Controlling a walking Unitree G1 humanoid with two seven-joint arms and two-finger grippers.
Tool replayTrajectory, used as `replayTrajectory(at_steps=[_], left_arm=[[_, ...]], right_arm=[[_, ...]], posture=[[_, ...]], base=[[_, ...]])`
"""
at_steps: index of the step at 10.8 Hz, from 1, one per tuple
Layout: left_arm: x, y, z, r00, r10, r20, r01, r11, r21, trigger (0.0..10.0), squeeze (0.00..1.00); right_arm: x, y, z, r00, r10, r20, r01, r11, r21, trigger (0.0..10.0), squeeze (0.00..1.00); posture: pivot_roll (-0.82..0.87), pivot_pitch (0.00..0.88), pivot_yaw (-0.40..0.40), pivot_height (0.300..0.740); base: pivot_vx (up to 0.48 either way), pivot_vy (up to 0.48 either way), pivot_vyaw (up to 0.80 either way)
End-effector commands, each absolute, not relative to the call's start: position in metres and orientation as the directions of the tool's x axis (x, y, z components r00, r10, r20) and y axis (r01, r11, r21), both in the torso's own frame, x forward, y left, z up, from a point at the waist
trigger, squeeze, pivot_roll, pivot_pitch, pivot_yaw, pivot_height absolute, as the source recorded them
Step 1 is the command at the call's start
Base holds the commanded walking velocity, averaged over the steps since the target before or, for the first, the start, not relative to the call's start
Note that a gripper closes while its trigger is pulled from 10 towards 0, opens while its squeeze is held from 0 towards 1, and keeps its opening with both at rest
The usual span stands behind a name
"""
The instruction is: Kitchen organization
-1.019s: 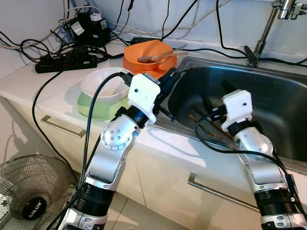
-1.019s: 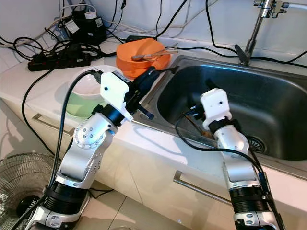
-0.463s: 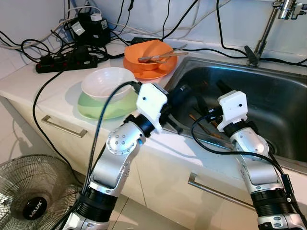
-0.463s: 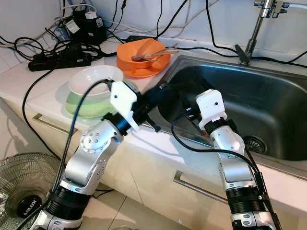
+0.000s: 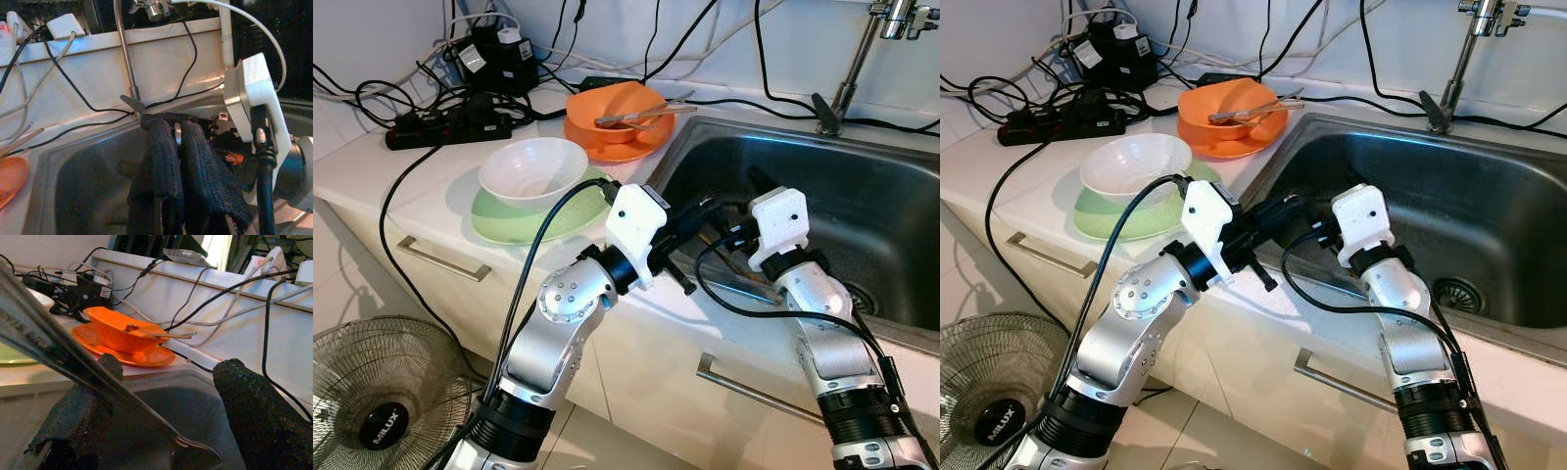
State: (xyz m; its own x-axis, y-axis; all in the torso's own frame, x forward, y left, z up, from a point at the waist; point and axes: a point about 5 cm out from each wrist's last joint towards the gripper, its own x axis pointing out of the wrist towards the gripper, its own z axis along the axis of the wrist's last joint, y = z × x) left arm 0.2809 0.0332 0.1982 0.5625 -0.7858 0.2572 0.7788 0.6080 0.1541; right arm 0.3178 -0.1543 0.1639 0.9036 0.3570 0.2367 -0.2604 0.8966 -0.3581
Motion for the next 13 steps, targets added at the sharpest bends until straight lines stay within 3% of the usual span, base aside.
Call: replayTrajectory(at_steps=[1,4,5,6,13], left_arm=[[0.2791,0.0342,0.2005,0.548,-0.795,0.260,0.788,0.594,0.158,10.0,0.00],[0.2780,0.0335,0.2010,0.536,-0.805,0.254,0.799,0.581,0.157,10.0,0.00],[0.2781,0.0337,0.2011,0.536,-0.806,0.252,0.799,0.580,0.158,10.0,0.00],[0.2783,0.0341,0.2012,0.538,-0.805,0.251,0.797,0.583,0.160,10.0,0.00],[0.2826,0.0376,0.2027,0.570,-0.779,0.260,0.767,0.618,0.170,10.0,0.00]], right_arm=[[0.3187,-0.1481,0.1659,0.896,0.373,0.242,-0.273,0.891,-0.364,10.0,0.00],[0.3182,-0.1435,0.1650,0.892,0.382,0.242,-0.285,0.890,-0.355,10.0,0.00],[0.3181,-0.1430,0.1647,0.891,0.384,0.243,-0.286,0.890,-0.356,5.8,0.00],[0.3180,-0.1427,0.1647,0.890,0.385,0.243,-0.287,0.889,-0.357,0.0,0.00],[0.3170,-0.1413,0.1616,0.889,0.394,0.235,-0.300,0.886,-0.353,0.0,0.00]], posture=[[0.04,0.000,0.101,0.740],[0.04,0.000,0.103,0.740],[0.04,0.000,0.103,0.740],[0.04,0.000,0.104,0.740],[0.04,0.000,0.105,0.740]], base=[[0.000,0.000,0.00],[0.000,0.000,0.00],[0.000,0.000,0.00],[0.000,0.000,0.00],[0.000,0.000,0.00]])
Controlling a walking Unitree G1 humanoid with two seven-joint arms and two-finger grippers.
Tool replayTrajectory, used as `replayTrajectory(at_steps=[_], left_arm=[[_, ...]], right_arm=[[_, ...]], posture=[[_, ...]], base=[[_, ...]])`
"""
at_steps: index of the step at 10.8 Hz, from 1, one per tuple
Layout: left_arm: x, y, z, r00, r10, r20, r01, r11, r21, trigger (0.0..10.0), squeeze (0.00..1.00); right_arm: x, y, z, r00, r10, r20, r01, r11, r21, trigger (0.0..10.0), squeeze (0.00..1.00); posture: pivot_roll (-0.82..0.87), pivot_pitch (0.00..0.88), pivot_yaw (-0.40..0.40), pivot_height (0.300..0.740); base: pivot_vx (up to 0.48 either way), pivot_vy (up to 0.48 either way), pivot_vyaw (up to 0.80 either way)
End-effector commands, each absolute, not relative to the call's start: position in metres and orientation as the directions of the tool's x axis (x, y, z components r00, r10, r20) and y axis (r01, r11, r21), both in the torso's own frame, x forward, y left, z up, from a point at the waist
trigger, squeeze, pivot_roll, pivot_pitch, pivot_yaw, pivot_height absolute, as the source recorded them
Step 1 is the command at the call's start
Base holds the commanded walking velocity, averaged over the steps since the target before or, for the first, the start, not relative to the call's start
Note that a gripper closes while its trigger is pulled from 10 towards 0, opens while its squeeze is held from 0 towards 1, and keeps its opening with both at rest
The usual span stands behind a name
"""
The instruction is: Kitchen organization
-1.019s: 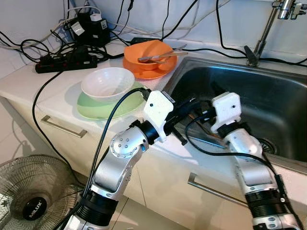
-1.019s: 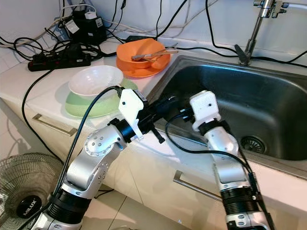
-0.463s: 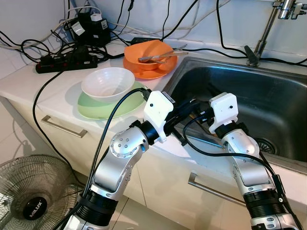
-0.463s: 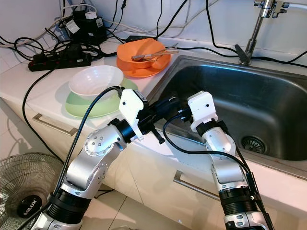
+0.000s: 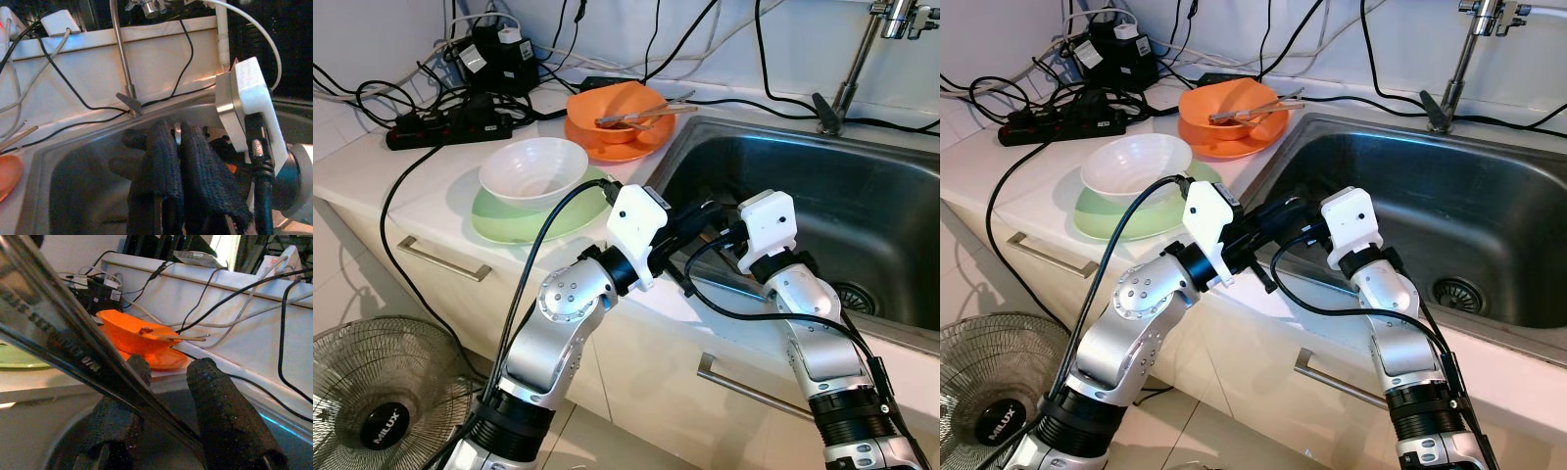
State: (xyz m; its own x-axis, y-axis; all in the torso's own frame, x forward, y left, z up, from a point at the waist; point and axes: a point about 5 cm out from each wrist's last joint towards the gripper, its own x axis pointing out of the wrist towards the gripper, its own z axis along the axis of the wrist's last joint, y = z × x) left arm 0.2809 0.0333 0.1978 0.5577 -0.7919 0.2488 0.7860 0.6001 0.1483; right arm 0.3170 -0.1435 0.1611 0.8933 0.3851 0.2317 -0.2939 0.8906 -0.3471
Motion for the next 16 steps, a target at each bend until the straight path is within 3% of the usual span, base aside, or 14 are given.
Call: replayTrajectory(at_steps=[1,10,11,16], left_arm=[[0.283,0.038,0.203,0.575,-0.774,0.264,0.762,0.624,0.171,10.0,0.00],[0.289,0.042,0.203,0.617,-0.738,0.273,0.722,0.669,0.176,10.0,0.00],[0.293,0.046,0.202,0.649,-0.709,0.275,0.689,0.702,0.183,10.0,1.00],[0.292,0.052,0.203,0.663,-0.689,0.292,0.682,0.717,0.143,10.0,1.00]], right_arm=[[0.317,-0.141,0.161,0.888,0.395,0.234,-0.301,0.886,-0.352,0.0,0.00],[0.318,-0.142,0.160,0.889,0.396,0.230,-0.301,0.885,-0.356,0.0,0.00],[0.318,-0.142,0.160,0.889,0.396,0.231,-0.301,0.885,-0.356,0.0,0.00],[0.319,-0.146,0.159,0.898,0.378,0.226,-0.285,0.890,-0.356,0.0,0.00]], posture=[[0.04,0.000,0.104,0.740],[0.04,0.000,0.105,0.740],[0.04,0.000,0.107,0.740],[0.04,0.000,0.103,0.740]], base=[[0.000,0.000,0.00],[0.000,0.000,0.00],[0.000,0.000,0.00],[0.000,0.000,0.00]])
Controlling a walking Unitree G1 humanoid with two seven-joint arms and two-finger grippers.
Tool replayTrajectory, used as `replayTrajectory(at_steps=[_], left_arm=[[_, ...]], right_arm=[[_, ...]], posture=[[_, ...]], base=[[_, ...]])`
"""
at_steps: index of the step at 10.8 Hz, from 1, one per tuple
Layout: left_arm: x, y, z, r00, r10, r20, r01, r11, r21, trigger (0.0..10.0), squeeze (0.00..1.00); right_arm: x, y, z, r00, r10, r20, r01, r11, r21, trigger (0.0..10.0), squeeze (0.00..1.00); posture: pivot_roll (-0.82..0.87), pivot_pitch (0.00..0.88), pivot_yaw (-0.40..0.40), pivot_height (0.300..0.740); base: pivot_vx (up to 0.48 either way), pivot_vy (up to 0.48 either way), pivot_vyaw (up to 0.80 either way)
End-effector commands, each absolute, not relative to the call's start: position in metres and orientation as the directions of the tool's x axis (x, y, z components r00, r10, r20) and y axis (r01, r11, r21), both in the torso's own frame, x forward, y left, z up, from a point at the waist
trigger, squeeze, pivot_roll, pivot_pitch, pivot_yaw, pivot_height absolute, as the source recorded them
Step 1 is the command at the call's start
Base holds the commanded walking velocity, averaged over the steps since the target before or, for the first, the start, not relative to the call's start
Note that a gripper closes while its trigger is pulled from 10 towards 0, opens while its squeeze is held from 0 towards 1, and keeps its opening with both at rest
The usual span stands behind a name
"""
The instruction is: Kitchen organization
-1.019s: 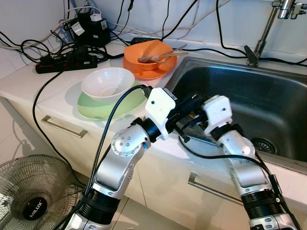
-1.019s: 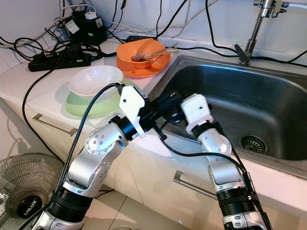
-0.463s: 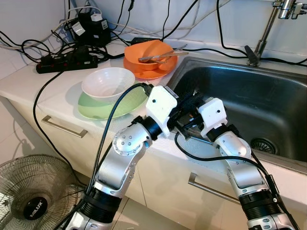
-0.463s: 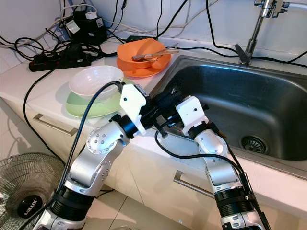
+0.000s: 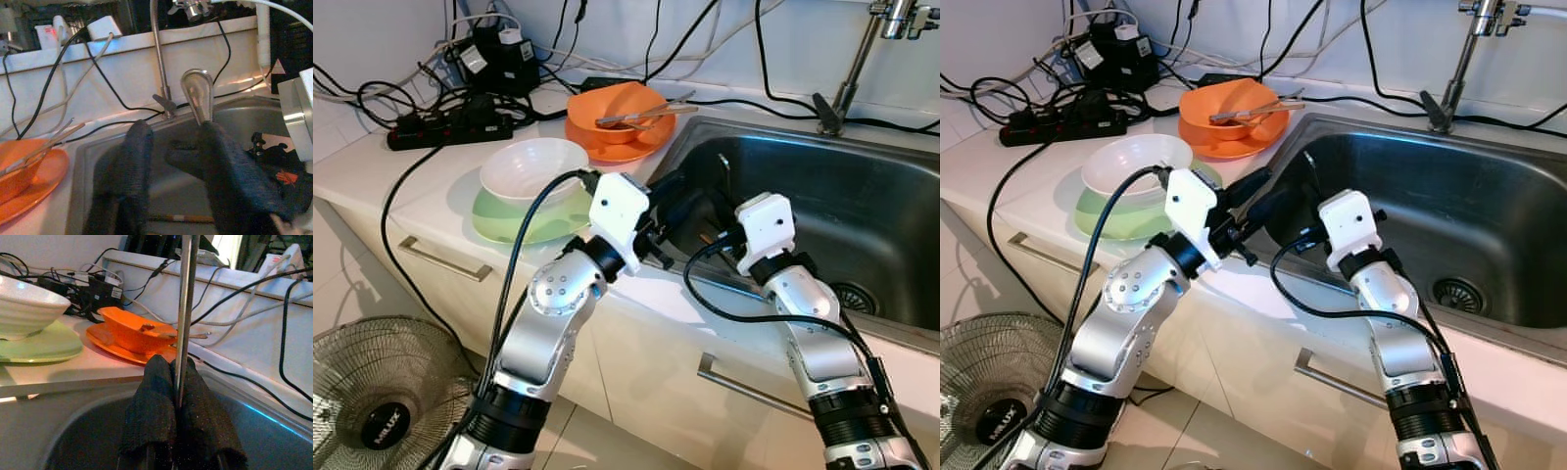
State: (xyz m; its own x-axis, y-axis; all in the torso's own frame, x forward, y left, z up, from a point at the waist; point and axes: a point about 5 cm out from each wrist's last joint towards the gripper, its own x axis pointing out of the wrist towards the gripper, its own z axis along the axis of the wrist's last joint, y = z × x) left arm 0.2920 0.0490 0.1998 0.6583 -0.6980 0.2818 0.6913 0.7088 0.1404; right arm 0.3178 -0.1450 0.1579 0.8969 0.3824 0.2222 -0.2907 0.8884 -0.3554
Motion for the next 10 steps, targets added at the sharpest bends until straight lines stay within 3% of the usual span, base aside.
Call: replayTrajectory(at_steps=[1,2,3,4,6,7,8,10], left_arm=[[0.291,0.055,0.202,0.668,-0.685,0.291,0.682,0.720,0.129,10.0,1.00],[0.290,0.061,0.198,0.678,-0.679,0.281,0.682,0.724,0.103,10.0,1.00],[0.290,0.065,0.193,0.685,-0.679,0.265,0.687,0.723,0.078,10.0,0.86],[0.289,0.066,0.189,0.683,-0.687,0.247,0.693,0.717,0.078,10.0,0.00],[0.286,0.069,0.175,0.681,-0.710,0.179,0.716,0.697,0.041,10.0,0.00],[0.284,0.069,0.169,0.661,-0.738,0.137,0.742,0.670,0.024,10.0,0.00],[0.281,0.071,0.159,0.634,-0.767,0.101,0.769,0.639,0.032,10.0,0.00],[0.280,0.076,0.153,0.623,-0.781,0.043,0.780,0.625,0.041,10.0,0.00]], right_arm=[[0.321,-0.149,0.159,0.906,0.363,0.218,-0.270,0.892,-0.362,0.0,0.00],[0.325,-0.158,0.157,0.921,0.328,0.211,-0.240,0.904,-0.355,0.0,0.00],[0.328,-0.166,0.156,0.932,0.299,0.203,-0.215,0.910,-0.354,0.0,0.00],[0.329,-0.170,0.156,0.937,0.286,0.200,-0.204,0.913,-0.353,0.0,0.00],[0.336,-0.182,0.159,0.950,0.245,0.195,-0.162,0.917,-0.365,0.0,0.00],[0.341,-0.186,0.161,0.954,0.230,0.195,-0.146,0.918,-0.368,2.5,0.00],[0.345,-0.190,0.164,0.957,0.214,0.195,-0.129,0.918,-0.375,10.0,0.00],[0.354,-0.197,0.170,0.963,0.186,0.196,-0.102,0.923,-0.371,10.0,0.00]], posture=[[0.04,0.000,0.102,0.740],[0.05,0.000,0.101,0.740],[0.05,0.000,0.101,0.740],[0.05,0.000,0.099,0.740],[0.05,0.000,0.097,0.740],[0.05,0.000,0.096,0.740],[0.05,0.000,0.097,0.740],[0.05,0.000,0.096,0.740]], base=[[0.000,0.000,0.00],[0.000,0.000,0.00],[0.000,0.000,0.00],[0.000,0.000,0.00],[0.000,0.000,0.00],[0.000,0.000,0.00],[0.000,0.000,0.00],[0.000,0.000,0.00]])
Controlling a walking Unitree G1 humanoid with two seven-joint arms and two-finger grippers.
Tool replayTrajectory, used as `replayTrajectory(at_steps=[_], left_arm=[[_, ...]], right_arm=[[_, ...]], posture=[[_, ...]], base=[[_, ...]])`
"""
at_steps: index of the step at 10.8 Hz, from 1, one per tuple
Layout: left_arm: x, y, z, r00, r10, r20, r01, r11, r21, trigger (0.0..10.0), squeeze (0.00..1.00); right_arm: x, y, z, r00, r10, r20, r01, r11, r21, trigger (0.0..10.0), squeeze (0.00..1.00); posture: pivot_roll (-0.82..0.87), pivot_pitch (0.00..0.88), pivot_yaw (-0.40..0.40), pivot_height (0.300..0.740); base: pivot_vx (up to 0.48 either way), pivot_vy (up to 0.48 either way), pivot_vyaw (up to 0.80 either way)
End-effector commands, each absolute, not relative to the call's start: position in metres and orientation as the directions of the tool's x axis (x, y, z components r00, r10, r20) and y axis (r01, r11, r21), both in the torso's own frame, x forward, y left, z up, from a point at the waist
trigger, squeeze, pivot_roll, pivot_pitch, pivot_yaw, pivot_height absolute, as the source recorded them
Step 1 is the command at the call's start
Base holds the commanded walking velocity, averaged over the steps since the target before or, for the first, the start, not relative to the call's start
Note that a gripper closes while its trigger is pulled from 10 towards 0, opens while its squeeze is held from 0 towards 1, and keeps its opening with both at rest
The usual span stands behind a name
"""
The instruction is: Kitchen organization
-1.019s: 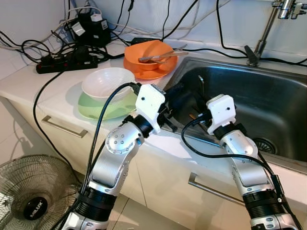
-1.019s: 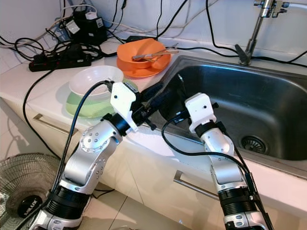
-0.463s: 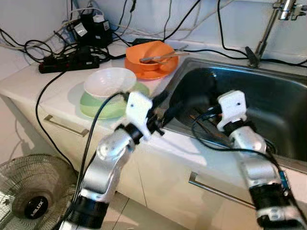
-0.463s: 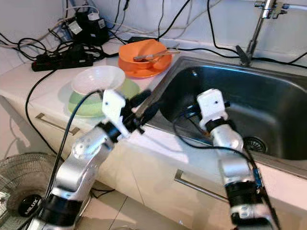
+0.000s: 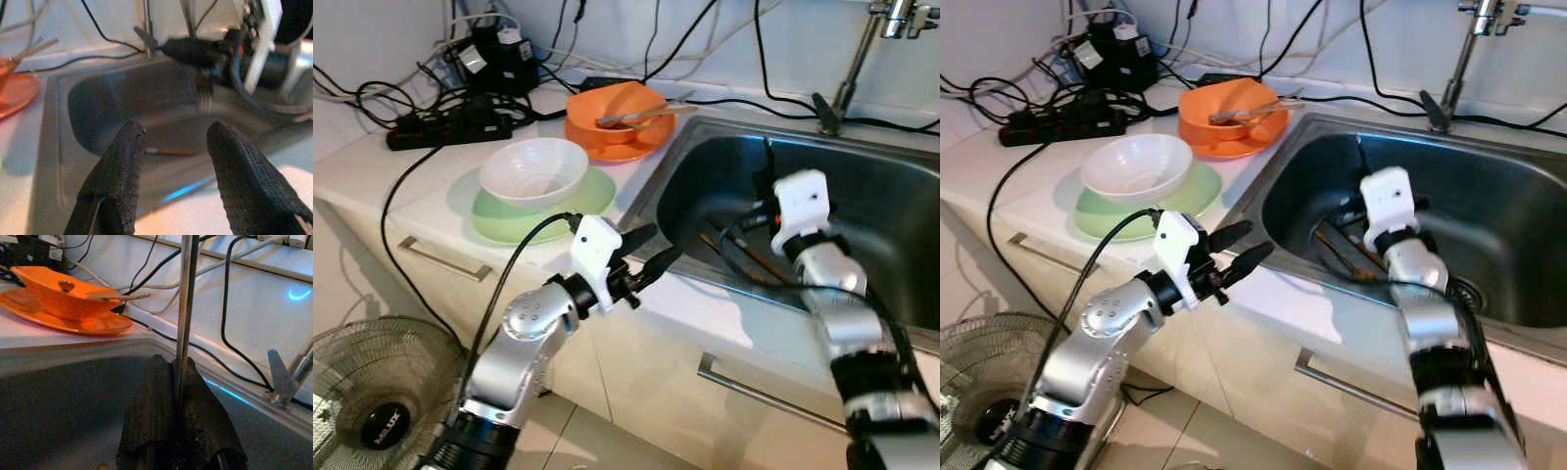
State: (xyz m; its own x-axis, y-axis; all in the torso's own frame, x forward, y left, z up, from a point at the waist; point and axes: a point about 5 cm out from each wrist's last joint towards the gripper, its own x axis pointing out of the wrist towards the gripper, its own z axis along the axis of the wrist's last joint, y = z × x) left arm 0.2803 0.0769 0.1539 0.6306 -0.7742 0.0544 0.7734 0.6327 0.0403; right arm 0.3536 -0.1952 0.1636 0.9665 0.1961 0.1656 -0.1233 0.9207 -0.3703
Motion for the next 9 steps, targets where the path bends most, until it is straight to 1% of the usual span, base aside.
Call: replayTrajectory(at_steps=[1,3,6,9], left_arm=[[0.280,0.078,0.152,0.620,-0.785,0.025,0.783,0.620,0.047,10.0,0.00],[0.281,0.079,0.147,0.614,-0.789,0.004,0.789,0.614,0.040,10.0,0.00],[0.280,0.078,0.144,0.609,-0.793,-0.004,0.793,0.609,0.034,10.0,0.00],[0.280,0.078,0.144,0.611,-0.792,-0.005,0.791,0.610,0.036,10.0,0.00]], right_arm=[[0.359,-0.200,0.175,0.967,0.170,0.192,-0.090,0.926,-0.366,10.0,0.00],[0.369,-0.203,0.178,0.976,0.159,0.151,-0.087,0.912,-0.400,10.0,0.00],[0.376,-0.203,0.167,0.987,0.147,0.069,-0.108,0.910,-0.400,10.0,0.00],[0.379,-0.203,0.159,0.992,0.126,0.031,-0.104,0.915,-0.390,10.0,0.00]], posture=[[0.05,0.000,0.094,0.740],[0.05,0.000,0.088,0.740],[0.05,0.000,0.086,0.740],[0.05,0.000,0.087,0.740]], base=[[0.000,0.000,0.00],[0.000,0.000,0.00],[0.000,0.000,0.00],[0.000,0.000,0.00]])
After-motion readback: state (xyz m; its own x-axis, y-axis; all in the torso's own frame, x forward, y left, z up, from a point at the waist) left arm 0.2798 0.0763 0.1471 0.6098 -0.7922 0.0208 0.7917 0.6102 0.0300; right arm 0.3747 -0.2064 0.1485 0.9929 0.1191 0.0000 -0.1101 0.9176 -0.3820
